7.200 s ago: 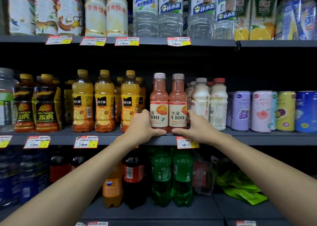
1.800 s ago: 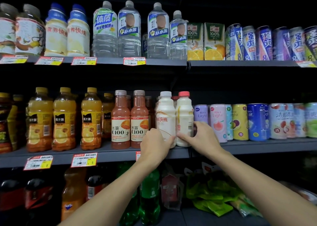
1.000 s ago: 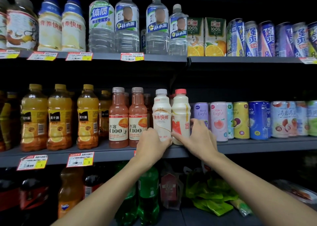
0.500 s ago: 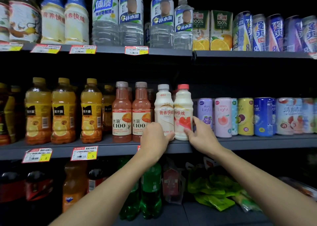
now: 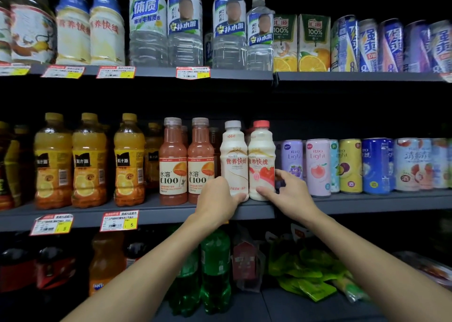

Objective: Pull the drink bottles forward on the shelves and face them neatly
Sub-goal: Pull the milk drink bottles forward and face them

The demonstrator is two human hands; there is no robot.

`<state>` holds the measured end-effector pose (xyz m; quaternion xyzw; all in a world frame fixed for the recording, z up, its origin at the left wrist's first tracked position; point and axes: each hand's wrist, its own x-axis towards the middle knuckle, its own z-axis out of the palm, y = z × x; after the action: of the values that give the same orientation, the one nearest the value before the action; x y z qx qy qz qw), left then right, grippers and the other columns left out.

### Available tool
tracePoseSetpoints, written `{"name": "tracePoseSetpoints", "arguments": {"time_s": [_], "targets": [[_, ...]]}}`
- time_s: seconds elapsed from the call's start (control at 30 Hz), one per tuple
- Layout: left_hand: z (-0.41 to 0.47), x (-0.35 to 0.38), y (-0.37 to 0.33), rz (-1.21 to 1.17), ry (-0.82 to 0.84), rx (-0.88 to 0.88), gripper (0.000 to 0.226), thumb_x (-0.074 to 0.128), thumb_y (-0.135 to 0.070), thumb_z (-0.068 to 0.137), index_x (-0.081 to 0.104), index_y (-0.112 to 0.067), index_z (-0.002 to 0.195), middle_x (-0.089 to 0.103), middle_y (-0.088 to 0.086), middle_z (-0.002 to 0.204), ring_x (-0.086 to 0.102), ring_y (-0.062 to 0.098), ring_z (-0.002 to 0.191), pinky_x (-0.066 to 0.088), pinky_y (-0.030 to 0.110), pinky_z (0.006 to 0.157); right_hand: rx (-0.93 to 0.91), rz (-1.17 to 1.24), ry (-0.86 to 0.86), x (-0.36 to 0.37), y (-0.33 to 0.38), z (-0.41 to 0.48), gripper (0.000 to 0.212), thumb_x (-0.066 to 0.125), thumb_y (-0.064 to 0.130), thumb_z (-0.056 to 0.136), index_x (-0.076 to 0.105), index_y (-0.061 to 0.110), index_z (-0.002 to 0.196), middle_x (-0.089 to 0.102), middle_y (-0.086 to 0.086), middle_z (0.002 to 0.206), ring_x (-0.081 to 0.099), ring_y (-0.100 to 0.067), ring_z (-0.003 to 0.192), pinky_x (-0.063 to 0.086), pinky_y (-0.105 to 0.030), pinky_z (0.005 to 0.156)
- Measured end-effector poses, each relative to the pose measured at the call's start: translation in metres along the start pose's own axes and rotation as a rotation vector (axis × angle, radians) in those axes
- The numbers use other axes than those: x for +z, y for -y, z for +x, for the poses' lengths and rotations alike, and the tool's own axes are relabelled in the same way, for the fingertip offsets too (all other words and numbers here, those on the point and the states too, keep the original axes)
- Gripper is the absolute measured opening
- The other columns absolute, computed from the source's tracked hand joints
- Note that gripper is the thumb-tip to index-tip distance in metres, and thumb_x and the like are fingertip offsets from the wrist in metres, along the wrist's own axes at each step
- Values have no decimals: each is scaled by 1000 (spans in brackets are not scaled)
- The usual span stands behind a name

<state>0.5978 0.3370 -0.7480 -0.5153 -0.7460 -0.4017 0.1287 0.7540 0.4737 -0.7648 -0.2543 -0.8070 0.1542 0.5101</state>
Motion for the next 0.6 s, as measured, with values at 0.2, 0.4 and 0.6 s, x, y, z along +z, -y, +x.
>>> {"name": "tracePoseSetpoints", "arguments": {"time_s": [0.2, 0.4, 0.6], "targets": [[8, -15, 0, 121, 103, 57, 50, 84, -48, 74, 64, -5, 92, 66, 8, 92, 63, 24, 80, 48, 32, 61, -35, -97, 207, -15, -4, 10, 88, 88, 62, 59, 55, 27, 133, 63, 28, 105, 53, 28, 91, 39, 4, 72], [11, -18, -3, 180, 117, 83, 49, 82, -49, 75, 62, -6, 88, 65, 7, 91, 63, 24, 79, 54, 36, 65, -38, -246, 315, -20, -4, 25, 91, 83, 67, 60, 52, 21, 131, 65, 7, 123, 63, -10, 109, 53, -30, 93], [10, -13, 1, 131, 107, 89, 49, 78, -49, 79, 65, -3, 89, 66, 8, 87, 64, 24, 75, 52, 37, 62, -57, -200, 312, -19, -7, 21, 90, 80, 70, 62, 51, 25, 134, 65, 13, 122, 61, -1, 102, 51, -22, 89]]}}
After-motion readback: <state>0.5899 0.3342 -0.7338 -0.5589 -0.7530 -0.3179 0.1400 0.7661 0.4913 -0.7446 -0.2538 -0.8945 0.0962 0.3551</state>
